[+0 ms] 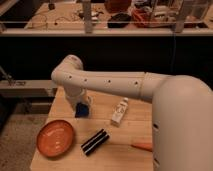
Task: Place the white sponge in the ceramic bowl
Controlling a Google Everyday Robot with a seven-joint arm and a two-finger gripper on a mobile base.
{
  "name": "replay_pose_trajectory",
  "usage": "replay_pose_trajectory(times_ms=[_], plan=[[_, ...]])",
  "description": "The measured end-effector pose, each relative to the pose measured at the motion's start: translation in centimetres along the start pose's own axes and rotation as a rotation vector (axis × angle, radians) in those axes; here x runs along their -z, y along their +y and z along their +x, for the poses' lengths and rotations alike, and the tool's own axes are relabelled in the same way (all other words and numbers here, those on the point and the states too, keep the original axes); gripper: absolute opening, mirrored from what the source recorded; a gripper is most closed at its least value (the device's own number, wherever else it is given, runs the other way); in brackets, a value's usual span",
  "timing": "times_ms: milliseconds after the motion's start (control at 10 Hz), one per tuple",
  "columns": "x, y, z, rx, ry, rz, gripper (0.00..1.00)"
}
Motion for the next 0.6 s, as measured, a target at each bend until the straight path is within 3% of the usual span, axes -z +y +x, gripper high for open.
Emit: replay_pose_trajectory(times_ms=[400, 600], plan=[[-1.1, -5.4, 0.4, 0.081, 0.005, -0.009, 0.0], [-1.4, -6.1, 0.0, 0.116, 0.004, -0.018, 0.0]])
